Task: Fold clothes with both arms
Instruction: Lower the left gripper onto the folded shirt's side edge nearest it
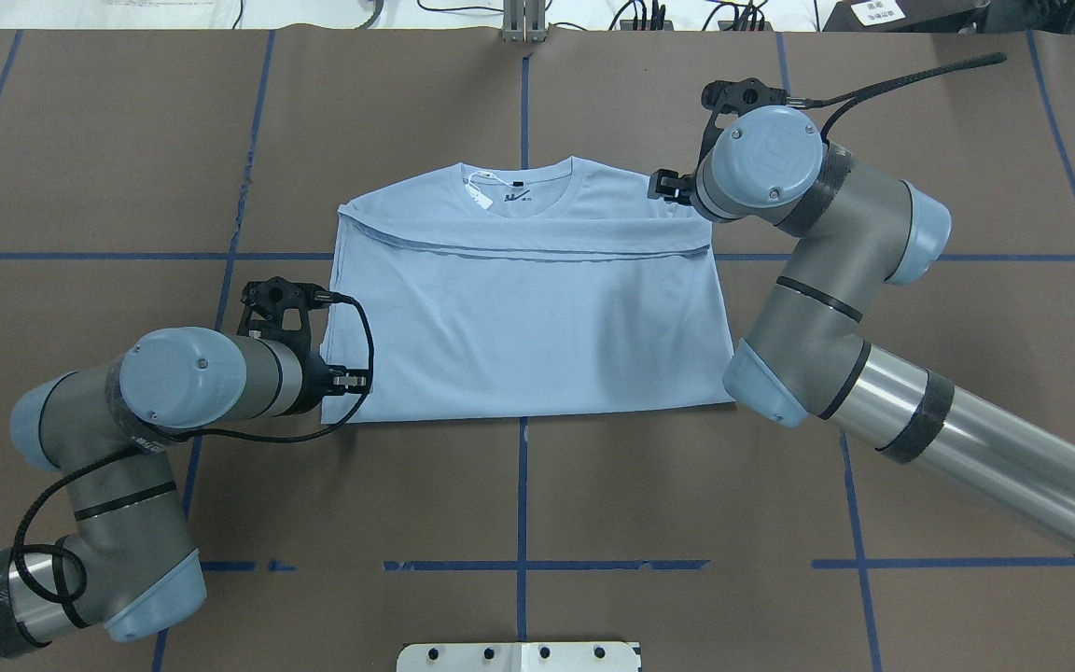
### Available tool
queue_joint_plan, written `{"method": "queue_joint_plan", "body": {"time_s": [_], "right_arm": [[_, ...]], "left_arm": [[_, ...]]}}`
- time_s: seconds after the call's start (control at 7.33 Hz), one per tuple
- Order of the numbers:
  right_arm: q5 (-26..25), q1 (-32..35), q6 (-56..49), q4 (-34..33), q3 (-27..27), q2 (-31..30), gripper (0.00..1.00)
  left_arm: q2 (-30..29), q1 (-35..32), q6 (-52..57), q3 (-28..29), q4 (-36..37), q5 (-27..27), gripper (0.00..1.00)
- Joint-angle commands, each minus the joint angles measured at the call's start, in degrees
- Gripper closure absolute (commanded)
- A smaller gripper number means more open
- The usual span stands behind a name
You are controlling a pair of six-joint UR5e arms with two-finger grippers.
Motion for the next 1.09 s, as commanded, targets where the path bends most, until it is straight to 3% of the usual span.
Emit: {"method": "queue_joint_plan", "body": {"time_s": [0.0,0.41,0.68,0.96], "right_arm": [[0.0,0.0,0.0,0.0,-0.1,-0.1,0.0],[-0.1,0.0,0.0,0.0,-0.1,-0.1,0.0],[-0.1,-0.1,0.0,0.0,-0.1,0.0,0.0],[-0.1,-0.1,0.0,0.0,-0.2,-0.1,0.0]], "left_arm": [[0.4,0.3,0.0,-0.1,0.0,0.0,0.43],[2.8,1.1,-0.1,-2.5,0.0,-0.1,0.44],[2.8,1.7,-0.1,-2.6,0.0,-0.2,0.57],[2.8,2.0,-0.1,-2.6,0.0,-0.3,0.58]]}}
